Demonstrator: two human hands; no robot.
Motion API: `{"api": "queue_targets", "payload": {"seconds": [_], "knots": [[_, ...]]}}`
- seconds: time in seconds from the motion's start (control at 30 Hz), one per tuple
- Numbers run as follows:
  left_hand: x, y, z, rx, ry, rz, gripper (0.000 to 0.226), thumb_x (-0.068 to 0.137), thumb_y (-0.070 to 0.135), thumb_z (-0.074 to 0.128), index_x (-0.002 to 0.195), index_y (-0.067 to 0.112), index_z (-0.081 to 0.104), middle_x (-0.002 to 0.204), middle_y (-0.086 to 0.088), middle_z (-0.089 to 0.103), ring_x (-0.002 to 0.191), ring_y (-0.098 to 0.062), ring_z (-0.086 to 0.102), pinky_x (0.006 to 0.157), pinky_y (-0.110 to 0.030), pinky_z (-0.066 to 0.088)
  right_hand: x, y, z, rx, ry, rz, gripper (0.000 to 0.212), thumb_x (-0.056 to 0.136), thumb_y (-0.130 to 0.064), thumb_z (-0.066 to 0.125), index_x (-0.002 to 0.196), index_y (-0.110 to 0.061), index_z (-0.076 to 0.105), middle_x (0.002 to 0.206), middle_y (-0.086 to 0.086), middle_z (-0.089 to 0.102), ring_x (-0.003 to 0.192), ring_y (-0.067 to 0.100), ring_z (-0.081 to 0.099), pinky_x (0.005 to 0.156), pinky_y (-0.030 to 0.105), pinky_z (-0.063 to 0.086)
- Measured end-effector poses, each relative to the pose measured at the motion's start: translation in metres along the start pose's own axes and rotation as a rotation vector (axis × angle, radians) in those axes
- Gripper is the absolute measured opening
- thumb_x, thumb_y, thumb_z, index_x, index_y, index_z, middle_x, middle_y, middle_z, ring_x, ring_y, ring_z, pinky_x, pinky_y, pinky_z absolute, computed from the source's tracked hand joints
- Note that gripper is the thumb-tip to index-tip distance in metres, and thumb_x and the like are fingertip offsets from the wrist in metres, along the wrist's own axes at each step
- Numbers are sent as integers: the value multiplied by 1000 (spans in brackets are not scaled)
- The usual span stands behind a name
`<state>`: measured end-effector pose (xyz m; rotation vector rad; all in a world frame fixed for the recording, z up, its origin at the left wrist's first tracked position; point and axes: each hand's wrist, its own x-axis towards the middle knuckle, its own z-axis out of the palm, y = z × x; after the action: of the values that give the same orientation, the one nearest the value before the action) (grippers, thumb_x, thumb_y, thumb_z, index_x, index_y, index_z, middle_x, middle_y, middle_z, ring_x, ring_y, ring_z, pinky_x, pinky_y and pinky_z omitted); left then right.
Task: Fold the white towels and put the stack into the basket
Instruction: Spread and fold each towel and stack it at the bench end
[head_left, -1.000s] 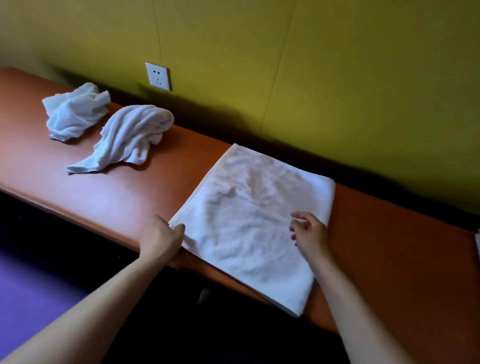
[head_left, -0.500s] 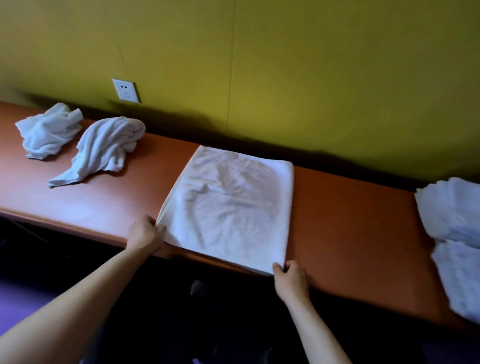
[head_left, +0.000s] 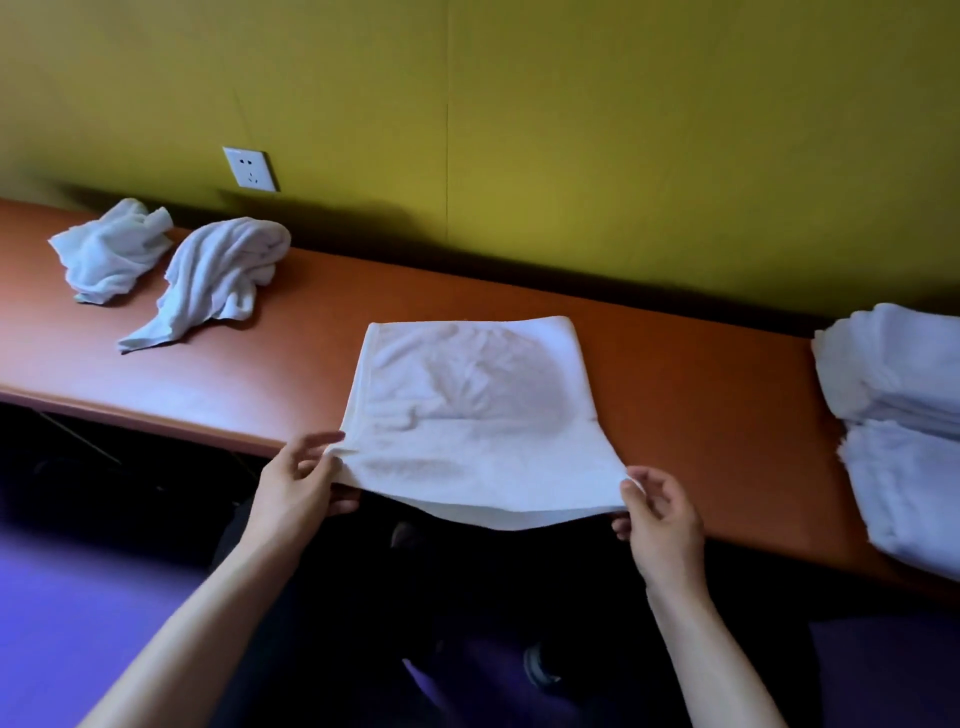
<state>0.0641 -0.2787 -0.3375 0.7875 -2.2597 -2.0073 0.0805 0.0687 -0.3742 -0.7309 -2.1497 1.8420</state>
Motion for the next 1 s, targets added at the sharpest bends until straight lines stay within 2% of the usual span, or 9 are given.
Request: {"api": "queue_targets", "payload": {"seconds": [0.13,0.23,0.3,0.47,0.53,0.63,0.77,0.87,1.0], "knots": [[-27,-15,-11,-10,-90,15,30,90,-7,59,109,13,69,86,-8,71,63,-11,64,63,-18,57,-15,1,-23,163,-29,66,5,90,-13,69,89,-17,67,82,4,67,51,6,60,53,15,52],[-41,-21,-18,99,-202,119,50,82,-14,66,116,23,68,102,2,76,85,-8,70,79,-16,55,-20,-2,-35,367,-159,101,34,69,-17,78,101,-14,66,89,2,68,71,8,65,72,17,57],[-42,-23,-18,110,-182,166,45,85,-11,67,112,24,69,100,1,76,81,-9,68,77,-17,55,-20,-4,-39,458,-217,117,46,67,-3,75,110,-14,63,95,2,72,85,11,69,85,21,56],[-31,-21,-11,196,-53,306,12,93,9,67,96,20,72,81,5,74,70,-3,63,68,-13,50,-1,2,-37,112,-115,-41,28,85,4,68,99,-21,69,96,-3,74,80,5,69,76,14,54],[-21,-16,-8,281,-7,370,8,92,14,69,94,21,72,86,2,71,77,-6,65,73,-15,49,16,5,-35,-46,-20,-131,15,89,-13,72,98,-24,71,97,-6,74,84,2,67,82,15,52],[3,-6,-4,421,85,446,4,89,20,73,89,21,70,96,-2,62,85,-15,62,75,-6,42,48,-4,-24,-151,26,-232,12,89,-29,72,100,-31,69,103,-3,71,90,-3,64,85,14,47],[42,9,19,379,51,398,23,97,30,62,78,19,55,72,2,63,61,-3,57,55,-13,41,105,-11,14,-184,28,-267,26,78,-61,63,93,-41,66,81,-14,70,78,8,64,74,33,52],[68,14,41,451,87,375,29,101,32,55,80,12,48,68,-1,55,59,-6,48,51,-16,36,138,-7,47,-211,46,-292,39,79,-58,58,98,-25,68,77,-7,66,74,14,60,71,36,50],[103,19,59,468,197,363,30,102,32,52,86,8,45,67,5,48,60,-10,43,57,-31,21,175,-11,76,-247,34,-381,27,92,-36,61,105,-13,69,85,-1,65,79,17,59,72,32,46]]}}
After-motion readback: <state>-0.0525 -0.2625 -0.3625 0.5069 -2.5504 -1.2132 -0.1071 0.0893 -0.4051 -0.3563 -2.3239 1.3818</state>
